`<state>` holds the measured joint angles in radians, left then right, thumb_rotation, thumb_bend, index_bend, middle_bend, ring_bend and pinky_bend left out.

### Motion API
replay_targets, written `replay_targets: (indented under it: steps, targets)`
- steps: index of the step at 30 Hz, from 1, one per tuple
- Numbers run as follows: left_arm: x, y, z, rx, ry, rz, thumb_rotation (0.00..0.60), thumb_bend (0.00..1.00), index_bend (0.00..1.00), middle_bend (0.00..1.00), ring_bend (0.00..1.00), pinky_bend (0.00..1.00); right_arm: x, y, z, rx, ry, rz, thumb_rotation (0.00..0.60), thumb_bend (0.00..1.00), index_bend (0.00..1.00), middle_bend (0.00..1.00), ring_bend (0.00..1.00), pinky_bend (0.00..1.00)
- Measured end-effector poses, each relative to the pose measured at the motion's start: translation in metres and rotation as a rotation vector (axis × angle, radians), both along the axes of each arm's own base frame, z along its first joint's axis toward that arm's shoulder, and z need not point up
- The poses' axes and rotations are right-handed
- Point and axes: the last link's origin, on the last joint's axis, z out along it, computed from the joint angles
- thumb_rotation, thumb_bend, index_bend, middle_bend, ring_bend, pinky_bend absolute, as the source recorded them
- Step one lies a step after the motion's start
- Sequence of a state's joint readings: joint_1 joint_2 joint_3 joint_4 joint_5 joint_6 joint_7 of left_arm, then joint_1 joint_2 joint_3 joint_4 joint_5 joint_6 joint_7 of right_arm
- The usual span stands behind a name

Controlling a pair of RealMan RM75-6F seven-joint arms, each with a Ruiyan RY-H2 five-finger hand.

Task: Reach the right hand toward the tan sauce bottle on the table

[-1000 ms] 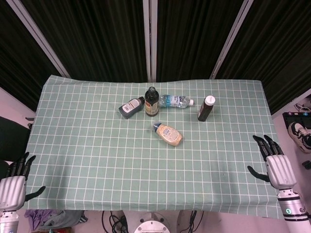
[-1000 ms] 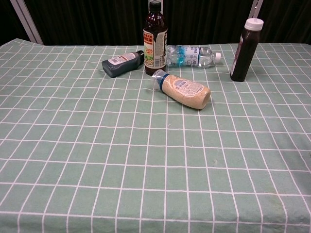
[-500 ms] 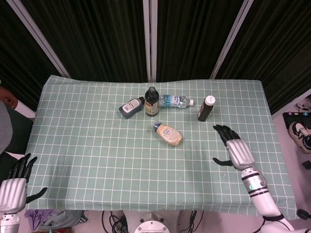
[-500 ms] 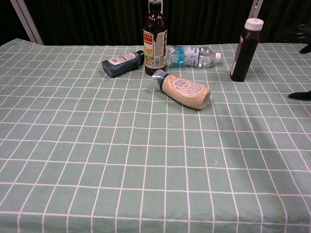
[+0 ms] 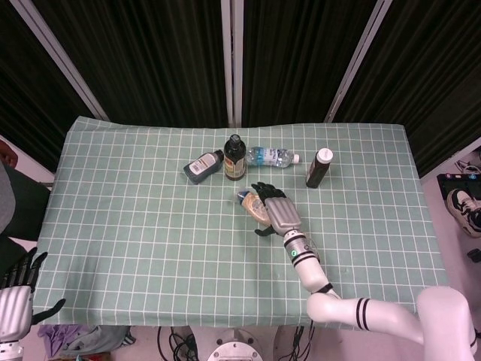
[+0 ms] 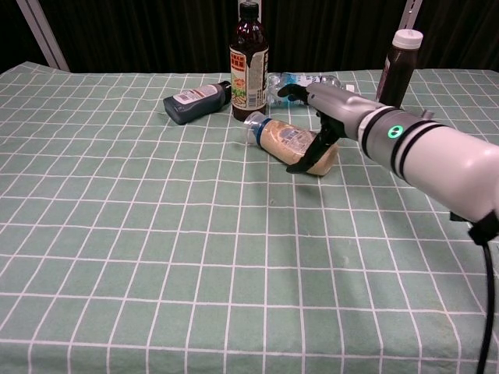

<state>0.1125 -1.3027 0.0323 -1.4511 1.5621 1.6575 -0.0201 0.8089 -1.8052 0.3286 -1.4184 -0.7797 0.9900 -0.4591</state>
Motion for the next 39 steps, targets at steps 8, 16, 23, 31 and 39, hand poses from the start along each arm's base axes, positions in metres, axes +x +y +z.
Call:
replay_targets:
  steps: [8,16,23,31,39]
  targets:
    - [-0.007,-0.006,0.000,0.000,-0.010,0.028,0.600,0.00,0.11,0.03,0.04,0.13,0.002,-0.015,-0.027,0.010,0.051,-0.006,0.600,0.15,0.00,0.12,0.00,0.20]
    - [-0.008,-0.008,0.000,0.002,-0.014,0.035,0.600,0.00,0.11,0.03,0.04,0.13,0.011,-0.009,-0.040,-0.006,0.064,0.115,0.600,0.65,0.43,0.44,0.33,0.64]
    - [-0.008,-0.008,0.001,0.001,-0.013,0.046,0.600,0.00,0.11,0.03,0.04,0.13,0.025,0.007,-0.032,0.005,-0.070,0.245,0.600,0.78,0.51,0.50,0.38,0.69]
    - [-0.002,-0.006,0.001,-0.001,-0.008,0.040,0.600,0.00,0.11,0.03,0.04,0.13,0.052,0.039,0.001,0.071,-0.326,0.455,0.600,0.78,0.51,0.50,0.38,0.69]
    - [0.002,-0.007,0.000,-0.006,-0.005,0.050,0.600,0.00,0.11,0.03,0.04,0.13,0.072,0.071,0.043,0.058,-0.482,0.673,0.600,0.77,0.51,0.50,0.38,0.68]
